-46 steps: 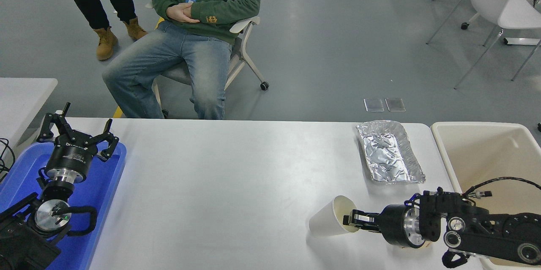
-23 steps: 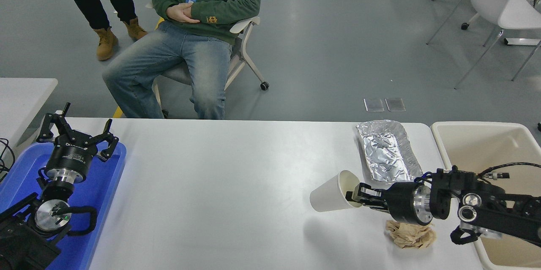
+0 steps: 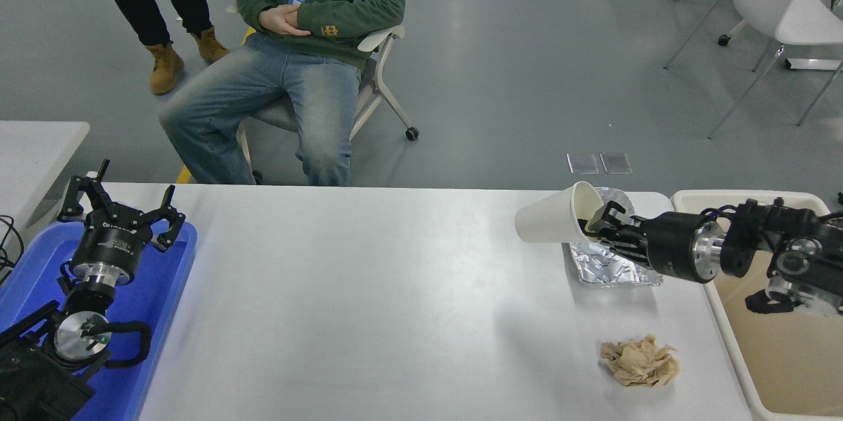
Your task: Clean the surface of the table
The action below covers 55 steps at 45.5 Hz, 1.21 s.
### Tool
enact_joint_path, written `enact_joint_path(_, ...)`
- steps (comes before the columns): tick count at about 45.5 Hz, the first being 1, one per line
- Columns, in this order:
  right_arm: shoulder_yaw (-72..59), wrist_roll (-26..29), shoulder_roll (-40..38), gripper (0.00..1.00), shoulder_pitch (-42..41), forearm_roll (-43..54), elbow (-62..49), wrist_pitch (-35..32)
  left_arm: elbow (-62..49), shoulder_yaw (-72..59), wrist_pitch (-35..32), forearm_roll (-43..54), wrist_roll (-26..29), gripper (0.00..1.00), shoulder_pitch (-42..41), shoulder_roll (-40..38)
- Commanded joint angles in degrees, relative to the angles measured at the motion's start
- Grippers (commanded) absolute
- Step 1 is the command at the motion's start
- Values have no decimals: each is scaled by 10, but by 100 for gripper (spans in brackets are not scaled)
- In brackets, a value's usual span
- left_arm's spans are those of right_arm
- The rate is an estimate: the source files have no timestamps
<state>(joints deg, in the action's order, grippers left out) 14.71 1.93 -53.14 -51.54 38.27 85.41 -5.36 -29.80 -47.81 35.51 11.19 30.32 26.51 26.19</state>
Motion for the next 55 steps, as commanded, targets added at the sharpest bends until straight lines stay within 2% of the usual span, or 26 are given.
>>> enact_joint_path(1,21,0,-44,0,-32,-57,-36,-2,0,0,0,0,0,100,0,0)
enact_joint_path(19,22,0,-78,0,-44,-57,-105,-3,0,0,0,1,0,100,-1,0)
enact_joint_path(31,28,0,-100,0,-44,-90,-91,-11,0,0,0,1,0,100,-1,0)
enact_joint_path(55,27,0,-118,0,-65,-91,-63,-35,0,0,0,1,0,100,-1,0)
